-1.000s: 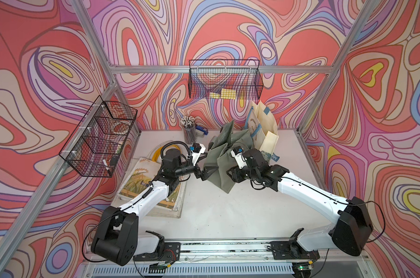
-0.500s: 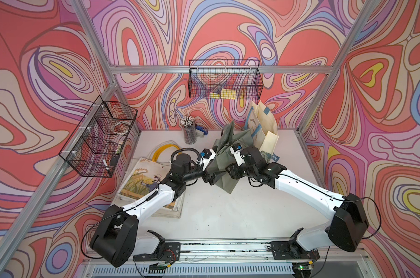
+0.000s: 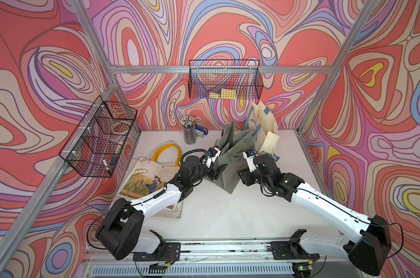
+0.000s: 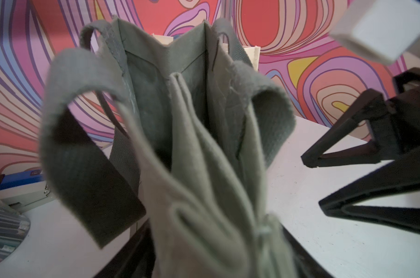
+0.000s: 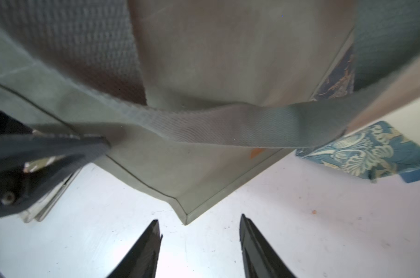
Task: Put away the canvas bag
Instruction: Pick up the canvas bag from the center of the board.
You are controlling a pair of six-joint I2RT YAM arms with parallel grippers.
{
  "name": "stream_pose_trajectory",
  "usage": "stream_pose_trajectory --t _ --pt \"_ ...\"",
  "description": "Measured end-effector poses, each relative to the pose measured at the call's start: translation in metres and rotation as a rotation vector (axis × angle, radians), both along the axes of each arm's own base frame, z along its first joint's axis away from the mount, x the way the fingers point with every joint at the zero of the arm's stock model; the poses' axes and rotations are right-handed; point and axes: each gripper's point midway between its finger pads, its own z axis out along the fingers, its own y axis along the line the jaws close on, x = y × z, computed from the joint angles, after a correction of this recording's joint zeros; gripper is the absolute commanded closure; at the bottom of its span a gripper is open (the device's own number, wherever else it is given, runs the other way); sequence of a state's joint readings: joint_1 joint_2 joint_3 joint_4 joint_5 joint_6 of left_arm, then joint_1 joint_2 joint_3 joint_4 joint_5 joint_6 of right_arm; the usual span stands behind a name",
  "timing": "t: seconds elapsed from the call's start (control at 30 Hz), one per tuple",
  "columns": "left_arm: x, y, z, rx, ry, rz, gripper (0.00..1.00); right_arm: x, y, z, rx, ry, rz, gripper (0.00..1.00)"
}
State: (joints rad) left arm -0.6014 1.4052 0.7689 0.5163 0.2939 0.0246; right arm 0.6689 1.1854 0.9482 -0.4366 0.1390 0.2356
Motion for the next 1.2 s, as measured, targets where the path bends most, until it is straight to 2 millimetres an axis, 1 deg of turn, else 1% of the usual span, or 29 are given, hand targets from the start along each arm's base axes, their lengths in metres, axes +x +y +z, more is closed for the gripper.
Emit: stream_pose_trajectory --t 0.03,0.1,0.17,0.2,0.23,0.3,0.33,0.47,0.57,0.6,0.63,0.73,0.87,0.93,1.1,1.2 --pt "0.001 0.0 0.0 0.0 0.004 0.008 0.64 0.0 -0.004 -0.001 -0.005 -0.012 -0.015 0.51" --pt "0.003 0.0 0.002 -0.009 0.017 0.019 0.77 -0.002 -0.012 -0.003 -0.011 -0.03 -0.039 0.53" --pt "0.005 0.0 0.005 -0.019 0.028 0.029 0.93 -0.003 -0.018 -0.005 -0.003 -0.048 -0.065 0.54" --pt "0.006 0.0 0.006 -0.024 0.037 0.035 0.98 -0.003 -0.02 -0.006 0.006 -0.058 -0.078 0.5" --pt "0.007 0.001 0.007 -0.031 0.043 0.042 1.0 -0.004 -0.022 -0.006 0.024 -0.069 -0.092 0.44" --pt "0.007 0.0 0.008 -0.045 0.059 0.047 1.0 -0.007 -0.024 -0.007 0.055 -0.086 -0.097 0.33" --pt "0.007 0.0 0.008 -0.053 0.071 0.05 1.0 -0.009 -0.024 -0.006 0.073 -0.095 -0.093 0.31" --pt "0.001 -0.002 0.01 -0.07 0.109 0.076 1.0 -0.015 -0.019 0.004 0.139 -0.136 -0.057 0.34" --pt "-0.013 -0.007 0.019 -0.066 0.123 0.092 1.0 -0.015 -0.013 0.015 0.177 -0.167 -0.028 0.35" --pt "-0.019 -0.008 0.023 -0.065 0.125 0.097 1.0 -0.015 -0.012 0.017 0.184 -0.173 -0.023 0.3" --pt "-0.026 -0.009 0.027 -0.065 0.125 0.109 1.0 -0.015 -0.011 0.018 0.187 -0.176 -0.016 0.23" --pt "-0.042 -0.007 0.038 -0.065 0.121 0.159 1.0 -0.017 -0.006 0.015 0.192 -0.159 0.006 0.17" --pt "-0.057 0.003 0.054 -0.066 0.088 0.266 1.0 -0.02 0.0 0.012 0.191 -0.142 0.037 0.17" --pt "-0.059 0.01 0.064 -0.063 0.071 0.339 1.0 -0.023 0.002 0.018 0.201 -0.16 0.051 0.18" --pt "-0.053 0.033 0.091 -0.082 0.063 0.519 1.0 -0.03 0.003 0.042 0.213 -0.231 0.088 0.19" --pt "-0.048 0.048 0.104 -0.114 0.072 0.615 1.0 -0.041 0.014 0.05 0.181 -0.28 0.16 0.19"
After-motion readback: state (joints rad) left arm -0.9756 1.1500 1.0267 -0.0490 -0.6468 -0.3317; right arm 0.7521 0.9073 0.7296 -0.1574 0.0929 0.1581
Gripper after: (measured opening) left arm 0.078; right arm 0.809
